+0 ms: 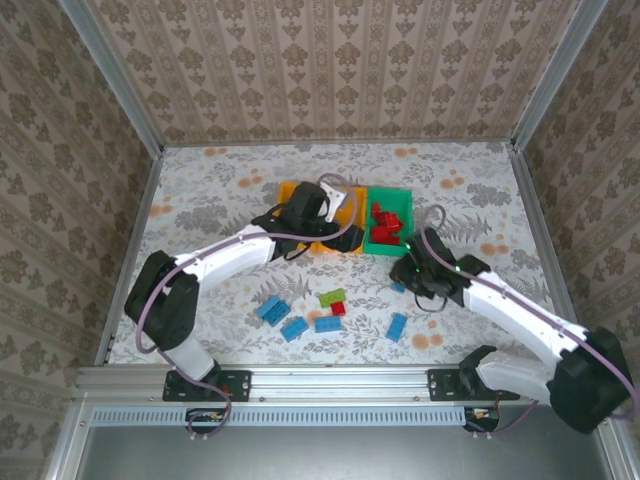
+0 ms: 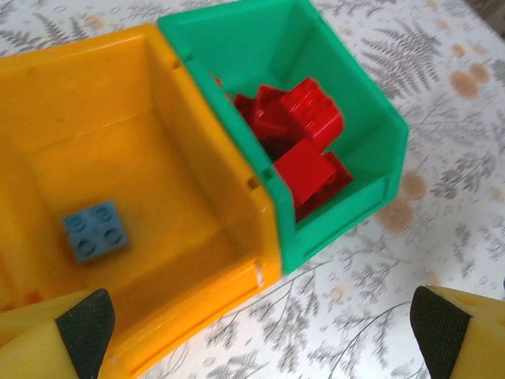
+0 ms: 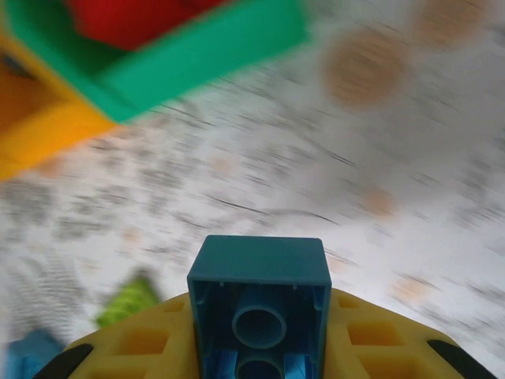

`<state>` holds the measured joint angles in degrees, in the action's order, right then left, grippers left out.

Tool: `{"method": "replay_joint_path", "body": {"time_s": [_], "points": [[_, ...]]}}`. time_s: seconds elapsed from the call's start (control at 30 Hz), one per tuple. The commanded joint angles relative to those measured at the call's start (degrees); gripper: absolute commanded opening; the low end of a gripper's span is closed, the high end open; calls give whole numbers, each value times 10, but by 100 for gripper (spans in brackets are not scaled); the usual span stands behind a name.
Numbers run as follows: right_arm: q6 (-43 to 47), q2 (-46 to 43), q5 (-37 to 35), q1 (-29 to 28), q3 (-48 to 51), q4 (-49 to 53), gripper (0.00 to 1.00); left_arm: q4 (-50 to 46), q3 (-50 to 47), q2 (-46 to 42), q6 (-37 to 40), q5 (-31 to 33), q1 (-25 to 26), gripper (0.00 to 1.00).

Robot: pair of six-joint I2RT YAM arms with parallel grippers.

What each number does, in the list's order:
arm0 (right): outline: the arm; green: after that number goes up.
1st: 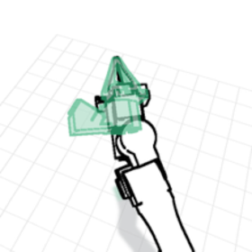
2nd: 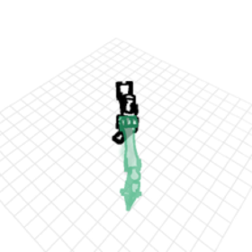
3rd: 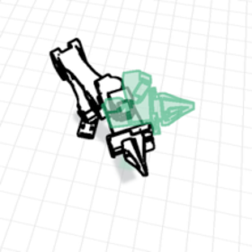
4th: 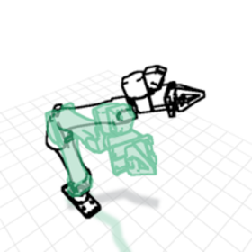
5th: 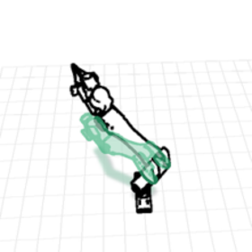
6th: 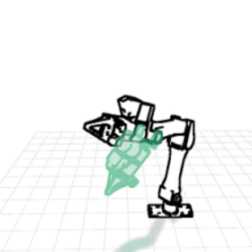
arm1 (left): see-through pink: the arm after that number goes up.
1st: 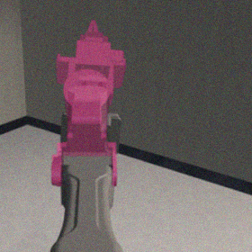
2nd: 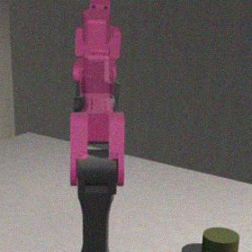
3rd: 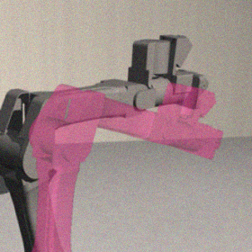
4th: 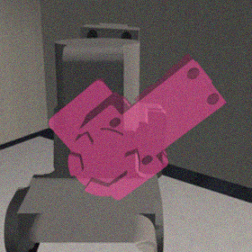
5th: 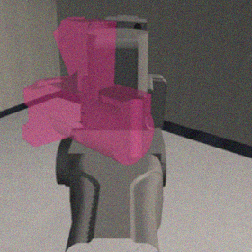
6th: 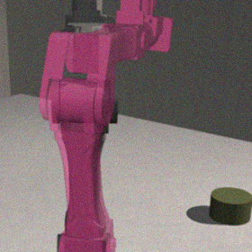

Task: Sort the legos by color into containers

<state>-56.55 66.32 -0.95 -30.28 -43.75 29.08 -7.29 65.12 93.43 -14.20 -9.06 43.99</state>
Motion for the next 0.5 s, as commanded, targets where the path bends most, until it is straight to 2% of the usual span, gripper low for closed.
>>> {"method": "replay_joint_path", "body": {"time_s": [0.0,0.2,0.3,0.47], "points": [[80,77,46,-14,-92,-98,32,-26,-42,-42,24,53,0,100],[125,234,85,-16,-245,-130,32,-24,-125,-100,17,82,-6,100],[142,303,83,-15,-309,-118,33,-38,-152,-115,11,90,-8,100],[138,383,73,-2,-361,-118,39,-77,-183,-137,-10,122,-8,100]]}}
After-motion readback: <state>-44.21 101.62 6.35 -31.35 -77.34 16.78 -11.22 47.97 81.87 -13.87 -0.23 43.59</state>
